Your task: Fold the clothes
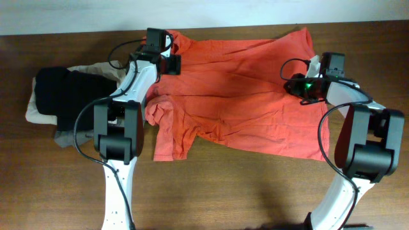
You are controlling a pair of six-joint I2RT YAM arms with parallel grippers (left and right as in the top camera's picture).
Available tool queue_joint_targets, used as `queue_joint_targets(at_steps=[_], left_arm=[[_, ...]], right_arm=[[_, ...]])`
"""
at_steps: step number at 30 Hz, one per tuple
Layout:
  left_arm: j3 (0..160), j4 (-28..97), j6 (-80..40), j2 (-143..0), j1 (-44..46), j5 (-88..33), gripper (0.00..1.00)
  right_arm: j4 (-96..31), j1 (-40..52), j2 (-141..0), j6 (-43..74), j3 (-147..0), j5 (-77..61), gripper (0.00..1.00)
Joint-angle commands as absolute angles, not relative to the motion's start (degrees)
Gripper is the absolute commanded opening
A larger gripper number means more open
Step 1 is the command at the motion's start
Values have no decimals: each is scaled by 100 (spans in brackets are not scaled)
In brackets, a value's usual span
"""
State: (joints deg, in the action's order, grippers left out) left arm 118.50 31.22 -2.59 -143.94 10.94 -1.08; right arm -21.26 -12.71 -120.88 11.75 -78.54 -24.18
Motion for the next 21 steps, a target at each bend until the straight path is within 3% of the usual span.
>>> queue_joint_targets(at_steps=[1,5,11,16,21], left_arm=[[12512,3658,-145,-14674,1087,-128,85],[13684,4672,-148,-14656,1118,-132,93],[15172,6045,-148,-14656,1160,-152,94],[16252,7094,-148,-14656,1275,-183,92],[17605,7983,-148,-14656,1483,-176,92]], right_arm=[[-2364,-1461,-11778,978,-7885,-2864,51],[-2788,-1614,-11268,882,-7883,-2936,55],[-3642,-1745,-10871,836,-7883,-2698,53],[-3782,-1726,-11102,1022,-7754,-2287,19],[-3618,-1732,-11391,1291,-7594,-2040,7]])
